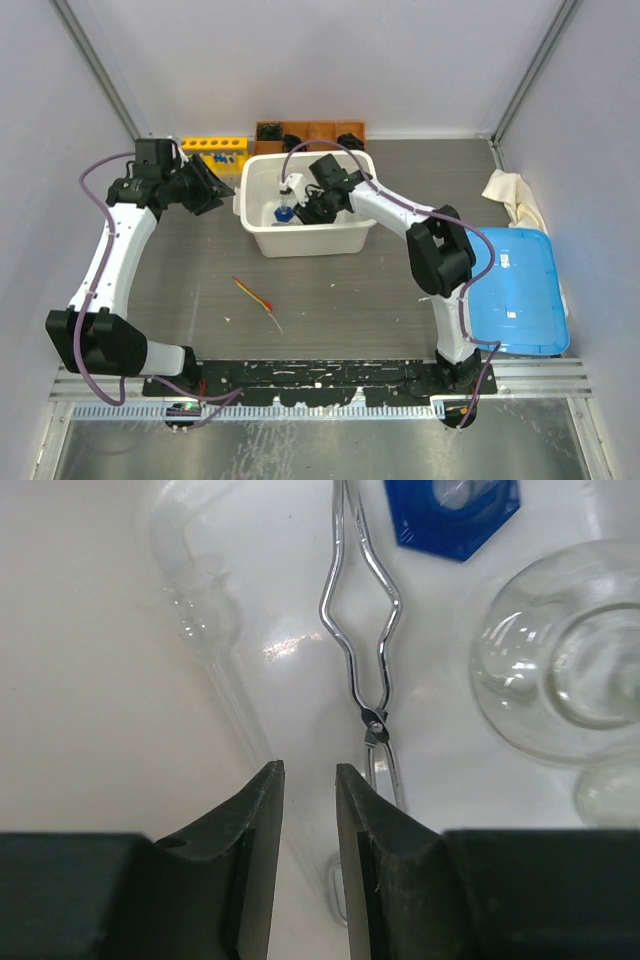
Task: Organize the chemistry lab equipment
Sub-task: Place the chemistry item in the storage box.
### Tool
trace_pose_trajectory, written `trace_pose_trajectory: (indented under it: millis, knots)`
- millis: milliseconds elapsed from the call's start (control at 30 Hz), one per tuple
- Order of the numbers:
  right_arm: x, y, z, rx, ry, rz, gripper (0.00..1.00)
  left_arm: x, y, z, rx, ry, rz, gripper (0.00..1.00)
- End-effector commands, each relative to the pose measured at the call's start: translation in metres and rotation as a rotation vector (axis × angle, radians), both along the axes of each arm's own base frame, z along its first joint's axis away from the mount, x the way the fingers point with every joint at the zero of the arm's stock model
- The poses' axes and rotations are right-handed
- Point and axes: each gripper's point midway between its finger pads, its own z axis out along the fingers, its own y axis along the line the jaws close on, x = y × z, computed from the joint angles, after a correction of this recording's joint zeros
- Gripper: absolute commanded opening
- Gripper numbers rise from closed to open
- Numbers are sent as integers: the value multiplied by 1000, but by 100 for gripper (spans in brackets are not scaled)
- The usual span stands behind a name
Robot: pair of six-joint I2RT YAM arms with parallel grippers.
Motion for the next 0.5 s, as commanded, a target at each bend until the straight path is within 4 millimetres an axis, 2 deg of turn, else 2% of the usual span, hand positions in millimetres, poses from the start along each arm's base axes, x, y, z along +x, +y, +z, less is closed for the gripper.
trace_pose_trajectory:
  millis: [0, 133, 200, 300, 467]
  knots:
    - [11, 5, 79, 89, -154, -15, 34, -9, 4, 3, 3, -14, 5, 44]
    - [17, -1, 116, 102, -238, -44, 34, -18, 5, -10, 13, 27, 7, 44]
    - [20, -7, 145, 118, -302, -71, 34, -28, 8, -22, 26, 73, 11, 44]
    - [22, -17, 186, 143, -395, -125, 35, -49, 13, -41, 60, 178, 12, 44]
    - [22, -39, 246, 219, -555, -240, 35, -91, 5, -68, 11, 349, -22, 43]
